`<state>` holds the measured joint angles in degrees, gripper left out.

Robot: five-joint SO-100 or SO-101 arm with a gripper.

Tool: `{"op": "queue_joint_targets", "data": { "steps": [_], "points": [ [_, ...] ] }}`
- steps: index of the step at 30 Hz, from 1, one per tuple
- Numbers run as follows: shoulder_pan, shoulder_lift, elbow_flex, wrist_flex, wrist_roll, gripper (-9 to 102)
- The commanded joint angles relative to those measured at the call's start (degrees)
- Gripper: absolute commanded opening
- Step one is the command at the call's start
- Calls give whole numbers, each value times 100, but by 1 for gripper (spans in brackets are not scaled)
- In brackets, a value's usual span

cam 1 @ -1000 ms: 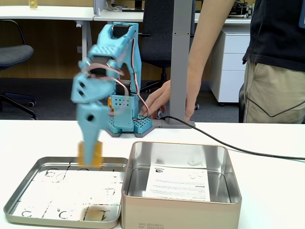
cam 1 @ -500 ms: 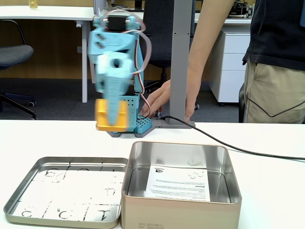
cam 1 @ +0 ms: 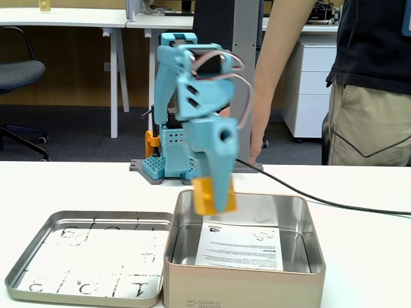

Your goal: Grasp a lego block and put it in the bin.

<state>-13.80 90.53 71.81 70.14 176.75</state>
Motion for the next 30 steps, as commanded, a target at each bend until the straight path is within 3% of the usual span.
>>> {"op": "queue_joint_targets", "data": {
  "steps": [1, 23, 26, 30],
  "points": [
    [-334, -229, -149, 132, -211, 0],
    [-536, -1222, 501, -211, -606, 0],
    [-545, -1143, 615, -246, -475, 5],
    [-501, -1002, 668, -457, 18, 23]
  ]
}}
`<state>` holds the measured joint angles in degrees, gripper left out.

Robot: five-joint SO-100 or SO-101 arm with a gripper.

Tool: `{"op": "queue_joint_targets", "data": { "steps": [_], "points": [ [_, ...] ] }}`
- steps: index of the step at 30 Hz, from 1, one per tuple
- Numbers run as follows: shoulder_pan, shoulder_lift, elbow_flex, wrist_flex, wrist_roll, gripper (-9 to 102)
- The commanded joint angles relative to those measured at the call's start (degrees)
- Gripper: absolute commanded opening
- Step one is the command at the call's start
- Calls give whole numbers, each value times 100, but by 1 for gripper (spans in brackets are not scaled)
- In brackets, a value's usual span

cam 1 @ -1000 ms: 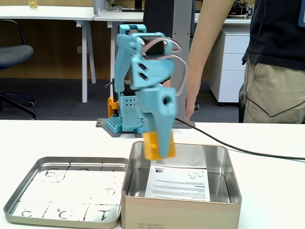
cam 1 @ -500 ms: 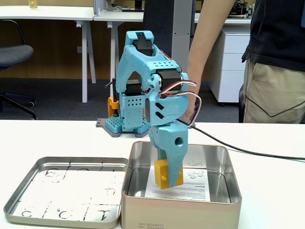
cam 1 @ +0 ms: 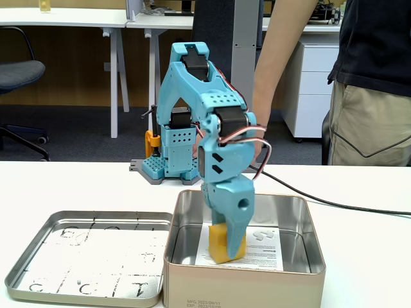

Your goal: Grasp a lego block and put it in the bin.

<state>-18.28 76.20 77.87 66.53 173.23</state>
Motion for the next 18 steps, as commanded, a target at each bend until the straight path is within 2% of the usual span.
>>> {"op": "queue_joint_targets", "data": {
  "steps": [1, 4, 12, 18],
  "points": [
    [-44, 457, 62, -149, 527, 27],
    [-9, 598, 70, -193, 738, 32],
    [527, 993, -659, -185, 1020, 29],
    [1195, 352, -2505, -88, 984, 3]
  ]
}}
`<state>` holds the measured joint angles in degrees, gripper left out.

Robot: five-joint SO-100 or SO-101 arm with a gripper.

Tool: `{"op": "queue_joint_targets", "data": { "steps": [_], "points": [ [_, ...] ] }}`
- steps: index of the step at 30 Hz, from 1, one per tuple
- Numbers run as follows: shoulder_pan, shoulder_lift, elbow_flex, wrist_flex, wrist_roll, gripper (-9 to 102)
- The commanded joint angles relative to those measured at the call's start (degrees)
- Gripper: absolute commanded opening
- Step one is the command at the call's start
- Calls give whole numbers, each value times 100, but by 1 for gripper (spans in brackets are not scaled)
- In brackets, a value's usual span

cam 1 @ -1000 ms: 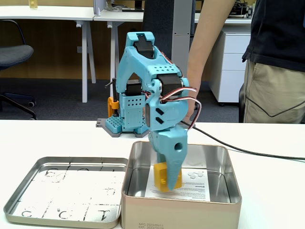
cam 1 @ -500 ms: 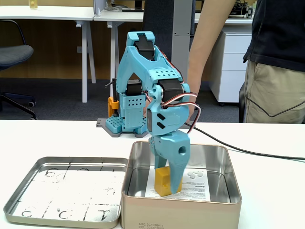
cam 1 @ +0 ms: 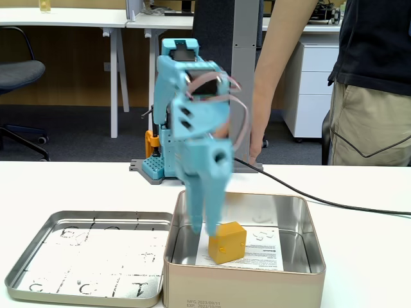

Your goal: Grasp a lego block and put it in the bin.

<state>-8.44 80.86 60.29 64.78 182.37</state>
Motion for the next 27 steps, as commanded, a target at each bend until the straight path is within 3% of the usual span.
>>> {"op": "queue_joint_targets", "data": {
  "steps": [1, 13, 16, 19, 21, 27],
  "points": [
    [316, -290, -1081, 149, 62, 1],
    [940, -2566, -3524, 334, 0, 0],
    [976, -3524, -5001, 861, 44, 0],
    [1046, -4931, -7541, 1828, -70, 0],
    [1046, -4931, -7550, 2294, 141, 0],
    [1020, -4685, -7541, 2347, 132, 0]
  ]
}}
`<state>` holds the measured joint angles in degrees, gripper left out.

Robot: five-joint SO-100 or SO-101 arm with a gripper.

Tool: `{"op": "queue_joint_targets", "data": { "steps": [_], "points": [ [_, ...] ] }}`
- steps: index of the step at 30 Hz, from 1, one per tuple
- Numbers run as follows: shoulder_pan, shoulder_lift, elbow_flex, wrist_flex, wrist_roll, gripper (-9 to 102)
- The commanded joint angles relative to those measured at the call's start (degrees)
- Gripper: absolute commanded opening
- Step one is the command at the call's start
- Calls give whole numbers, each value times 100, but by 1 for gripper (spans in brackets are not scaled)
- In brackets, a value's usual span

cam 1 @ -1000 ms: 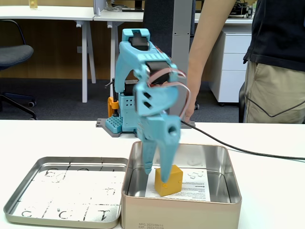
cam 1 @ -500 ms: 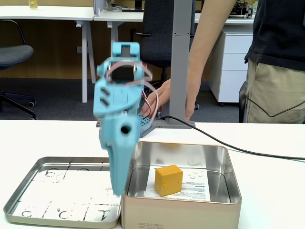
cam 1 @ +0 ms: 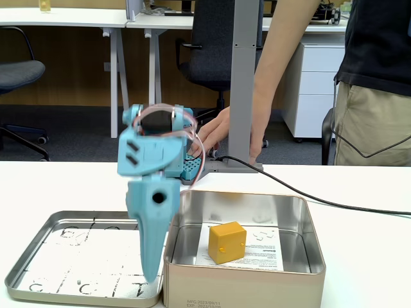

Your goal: Grasp a lego block and put it in the bin.

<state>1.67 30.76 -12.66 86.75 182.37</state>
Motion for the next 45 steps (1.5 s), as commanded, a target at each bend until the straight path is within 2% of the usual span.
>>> {"op": "queue_joint_targets", "data": {
  "steps": [1, 20, 45],
  "points": [
    [0, 360, -246, 176, 141, 0],
    [281, 1582, -246, 132, 220, 0],
    [264, 1784, -246, -35, 185, 0]
  ]
}}
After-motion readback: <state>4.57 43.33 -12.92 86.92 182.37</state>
